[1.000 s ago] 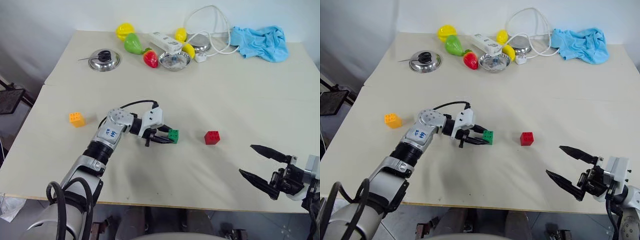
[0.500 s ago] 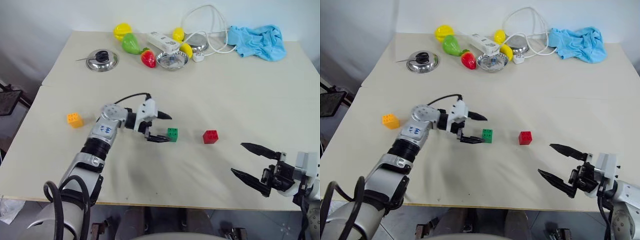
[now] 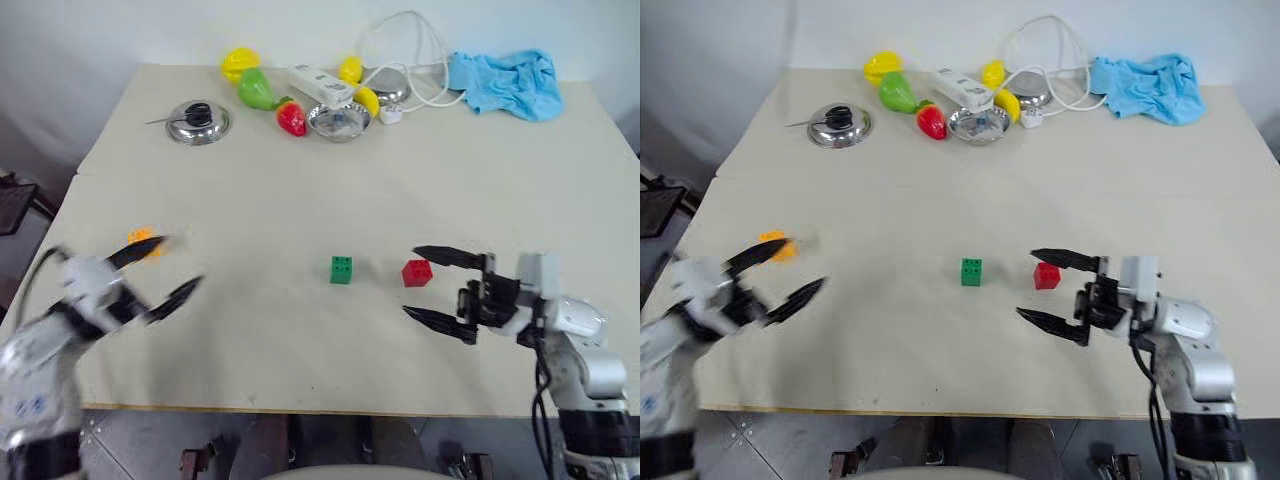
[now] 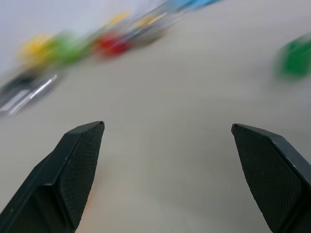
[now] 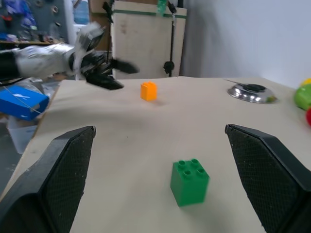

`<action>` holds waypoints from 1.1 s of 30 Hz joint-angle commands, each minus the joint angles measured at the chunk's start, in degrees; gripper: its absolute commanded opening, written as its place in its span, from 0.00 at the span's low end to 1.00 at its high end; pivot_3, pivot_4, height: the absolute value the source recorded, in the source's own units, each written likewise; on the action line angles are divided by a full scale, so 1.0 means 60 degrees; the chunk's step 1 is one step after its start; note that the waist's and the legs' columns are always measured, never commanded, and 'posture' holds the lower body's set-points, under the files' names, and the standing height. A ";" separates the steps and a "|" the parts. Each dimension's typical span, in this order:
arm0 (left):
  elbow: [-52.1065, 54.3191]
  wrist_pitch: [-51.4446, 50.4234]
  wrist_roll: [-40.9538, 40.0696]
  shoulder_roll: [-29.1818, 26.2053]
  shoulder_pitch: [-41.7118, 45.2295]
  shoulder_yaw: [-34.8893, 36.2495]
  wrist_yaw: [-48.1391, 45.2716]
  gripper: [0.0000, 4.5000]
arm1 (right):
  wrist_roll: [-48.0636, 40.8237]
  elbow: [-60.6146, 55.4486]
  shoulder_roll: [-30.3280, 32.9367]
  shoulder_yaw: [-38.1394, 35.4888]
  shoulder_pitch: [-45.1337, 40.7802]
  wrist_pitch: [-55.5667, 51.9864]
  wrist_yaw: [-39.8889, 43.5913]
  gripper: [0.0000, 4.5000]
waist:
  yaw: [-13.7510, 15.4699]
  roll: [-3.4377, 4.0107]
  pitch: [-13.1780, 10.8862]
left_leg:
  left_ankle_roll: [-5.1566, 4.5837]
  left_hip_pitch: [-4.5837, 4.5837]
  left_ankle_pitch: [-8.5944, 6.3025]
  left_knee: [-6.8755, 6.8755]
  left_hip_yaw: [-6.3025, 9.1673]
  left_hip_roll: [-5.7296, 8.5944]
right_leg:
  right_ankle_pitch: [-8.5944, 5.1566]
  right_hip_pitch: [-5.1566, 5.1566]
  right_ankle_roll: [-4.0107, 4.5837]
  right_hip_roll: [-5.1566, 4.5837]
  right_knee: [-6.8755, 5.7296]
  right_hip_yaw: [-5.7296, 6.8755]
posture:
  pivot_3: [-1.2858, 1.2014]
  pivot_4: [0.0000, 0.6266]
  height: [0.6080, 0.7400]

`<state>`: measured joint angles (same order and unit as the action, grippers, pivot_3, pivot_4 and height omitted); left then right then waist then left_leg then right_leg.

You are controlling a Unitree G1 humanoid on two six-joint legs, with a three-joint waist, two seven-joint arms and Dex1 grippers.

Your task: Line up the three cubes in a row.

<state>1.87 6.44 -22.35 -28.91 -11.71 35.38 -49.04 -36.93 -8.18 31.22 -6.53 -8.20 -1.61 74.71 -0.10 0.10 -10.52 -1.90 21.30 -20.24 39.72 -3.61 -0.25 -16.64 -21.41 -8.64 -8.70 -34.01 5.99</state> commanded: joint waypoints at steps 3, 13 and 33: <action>0.0532 -0.0070 -0.0765 0.1100 -0.1572 0.1332 0.1535 0.99 | 0.0028 0.0102 0.0030 0.0344 -0.0405 0.0031 0.0397 1.00 | 0.0097 -0.0005 -0.0001 | -0.0017 0.0001 -0.0017 0.0003 0.0005 0.0017 | 0.0000 0.0001 0.0002 -0.0031 0.0001 0.0005 | 0.52 0.24 1.00; 0.2139 -0.1029 -0.0108 0.2185 -0.1440 0.0098 0.4043 0.99 | -0.0045 0.0263 0.0188 0.0376 -0.0796 -0.0289 0.0581 1.00 | 0.0215 -0.0007 0.0001 | -0.0022 -0.0001 -0.0039 0.0002 -0.0013 0.0047 | -0.0003 -0.0013 0.0007 -0.0118 0.0021 0.0018 | 0.52 0.24 1.00; 0.1344 -0.4384 0.1519 0.2253 0.3217 -0.2205 0.8287 0.99 | -0.0246 -0.0597 0.0172 0.0348 -0.0575 -0.1208 0.0048 1.00 | 0.0237 -0.0011 0.0003 | -0.0026 0.0001 -0.0032 0.0003 -0.0026 0.0034 | 0.0000 -0.0010 0.0002 -0.0019 -0.0008 0.0019 | 0.52 0.24 1.00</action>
<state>9.77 -20.99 -13.88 -15.46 7.05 21.92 0.32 -37.22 -9.26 32.28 -3.74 -12.04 -8.89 75.45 1.32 0.04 -10.50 -2.06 21.32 -20.43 39.74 -3.77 -0.04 -16.64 -21.47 -8.63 -8.82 -34.06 6.10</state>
